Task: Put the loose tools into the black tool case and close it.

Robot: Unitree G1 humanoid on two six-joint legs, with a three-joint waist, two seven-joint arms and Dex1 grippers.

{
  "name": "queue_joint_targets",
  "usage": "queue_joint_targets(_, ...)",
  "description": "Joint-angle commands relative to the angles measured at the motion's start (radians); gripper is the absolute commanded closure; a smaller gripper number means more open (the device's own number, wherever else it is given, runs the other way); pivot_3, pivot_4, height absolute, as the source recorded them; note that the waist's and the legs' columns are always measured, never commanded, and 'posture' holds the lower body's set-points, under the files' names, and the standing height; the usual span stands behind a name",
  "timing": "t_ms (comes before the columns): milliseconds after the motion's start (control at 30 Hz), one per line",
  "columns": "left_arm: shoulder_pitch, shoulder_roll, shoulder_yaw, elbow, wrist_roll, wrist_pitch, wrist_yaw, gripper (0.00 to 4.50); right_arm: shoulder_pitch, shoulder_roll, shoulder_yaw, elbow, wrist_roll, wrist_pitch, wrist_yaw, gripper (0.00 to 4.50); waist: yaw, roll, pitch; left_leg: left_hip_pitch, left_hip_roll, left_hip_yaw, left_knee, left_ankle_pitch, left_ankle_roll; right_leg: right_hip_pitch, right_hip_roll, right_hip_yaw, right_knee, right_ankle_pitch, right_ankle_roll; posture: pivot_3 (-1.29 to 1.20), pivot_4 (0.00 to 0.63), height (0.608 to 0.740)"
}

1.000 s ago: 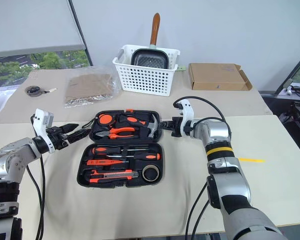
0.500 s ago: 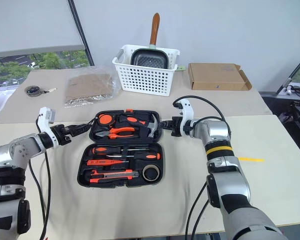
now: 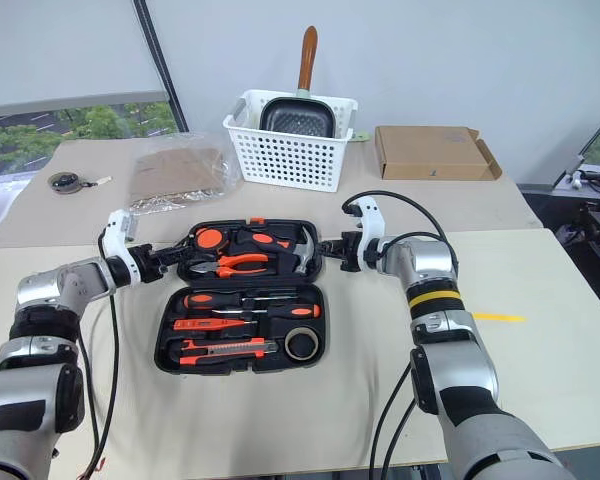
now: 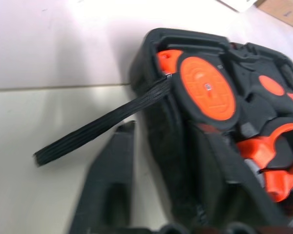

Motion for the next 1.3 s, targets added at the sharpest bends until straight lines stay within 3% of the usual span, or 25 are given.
queue_joint_targets(33,-0.033,0.017,0.018,0.029,0.015,-0.006,-0.009,4.24,-0.026,-0.014,-0.016,-0.023,-0.001,-0.043,0.003,4.5,0.0,0.0,0.0,0.0,0.0,0.0,0.0,0.0,0.0,0.0,0.0,0.0,0.001,0.0,0.0,0.0,0.15,0.7)
queue_joint_targets(67,-0.032,0.018,0.015,0.024,0.014,0.002,-0.021,4.46,-0.025,-0.015,-0.018,-0.025,-0.001,-0.043,0.003,4.5,-0.001,0.0,0.0,0.0,0.0,0.0,0.0,0.001,-0.001,0.0,0.0,0.0,0.001,0.0,0.0,0.0,0.15,0.7)
queue_joint_targets(400,0.066,0.067,-0.016,-0.219,-0.066,0.206,-0.197,4.46,-0.044,-0.055,-0.07,-0.02,0.015,-0.091,0.001,4.5,-0.001,0.0,0.0,-0.002,0.0,0.0,0.0,0.002,-0.001,-0.003,0.0,0.001,0.002,0.0,0.0,0.0,0.15,0.7)
queue_joint_targets(767,0.034,-0.035,0.05,-0.379,-0.133,0.3,-0.076,4.46,-0.078,-0.11,-0.099,0.03,0.035,-0.184,0.037,4.5,0.006,-0.001,0.0,-0.008,-0.002,-0.002,0.001,0.003,0.001,-0.004,-0.001,0.0,-0.001,0.0,0.0,0.0,0.15,0.7)
queue_joint_targets(867,0.031,-0.061,0.042,-0.398,-0.12,0.271,-0.056,4.46,-0.065,-0.128,-0.098,0.019,0.034,-0.185,0.049,4.5,0.002,-0.001,0.0,-0.008,-0.002,-0.002,0.0,0.003,0.001,-0.005,-0.001,0.0,-0.001,0.0,0.0,0.0,0.15,0.7)
queue_joint_targets(1300,0.079,-0.097,-0.041,-0.37,0.073,-0.276,-0.066,4.46,0.182,-0.133,-0.089,-0.319,0.054,-0.346,0.098,4.5,0.0,-0.001,0.0,-0.006,-0.001,-0.001,0.0,0.004,0.0,-0.005,0.0,0.001,0.001,0.0,0.0,0.0,0.15,0.7)
